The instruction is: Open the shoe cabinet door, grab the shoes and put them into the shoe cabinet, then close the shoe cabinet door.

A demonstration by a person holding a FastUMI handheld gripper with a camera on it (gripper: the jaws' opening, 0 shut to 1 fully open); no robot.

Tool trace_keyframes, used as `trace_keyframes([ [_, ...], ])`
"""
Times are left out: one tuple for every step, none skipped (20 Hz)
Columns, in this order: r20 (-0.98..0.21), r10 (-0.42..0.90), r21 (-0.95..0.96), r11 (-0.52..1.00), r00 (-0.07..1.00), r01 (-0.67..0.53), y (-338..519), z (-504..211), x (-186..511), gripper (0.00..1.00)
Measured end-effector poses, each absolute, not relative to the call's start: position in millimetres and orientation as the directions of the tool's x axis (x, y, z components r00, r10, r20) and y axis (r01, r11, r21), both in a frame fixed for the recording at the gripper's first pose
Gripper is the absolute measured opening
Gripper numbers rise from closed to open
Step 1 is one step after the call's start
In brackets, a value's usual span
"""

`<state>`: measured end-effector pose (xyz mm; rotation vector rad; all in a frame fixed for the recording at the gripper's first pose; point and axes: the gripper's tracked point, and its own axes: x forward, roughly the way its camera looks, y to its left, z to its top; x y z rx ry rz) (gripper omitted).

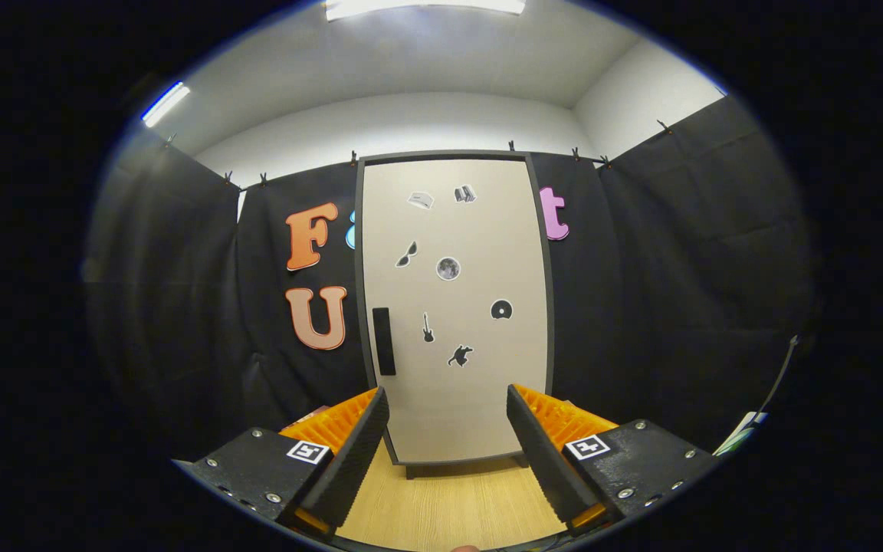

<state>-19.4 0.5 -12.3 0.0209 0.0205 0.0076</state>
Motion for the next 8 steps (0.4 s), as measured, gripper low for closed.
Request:
trace_keyframes([
  [-0.020, 0.007, 0.019, 1.000, 1.000, -0.007, -0.1, -12.7, -19.4, 0.96],
  [-0.018, 0.007, 0.016, 1.000, 1.000, -0.007, 0.6, -12.6, -20.0, 0.96],
  [-0.019, 0.008, 0.014, 1.000, 1.000, -0.008, 0.3, -13.0, -20.5, 0.96],
  [-0.022, 0.009, 0.012, 1.000, 1.000, -0.008, 1.1, -14.3, -20.4, 0.96],
  [-0.023, 0.008, 0.013, 1.000, 1.000, -0.008, 1.0, -14.5, -20.3, 0.96],
  [-0.023, 0.009, 0.016, 1.000, 1.000, -0.008, 0.2, -14.3, -19.2, 0.96],
  [-0.024, 0.007, 0.018, 1.000, 1.000, -0.007, 0.0, -14.8, -19.2, 0.96],
  [-0.025, 0.006, 0.019, 1.000, 1.000, -0.005, -0.7, -15.4, -19.3, 0.96],
])
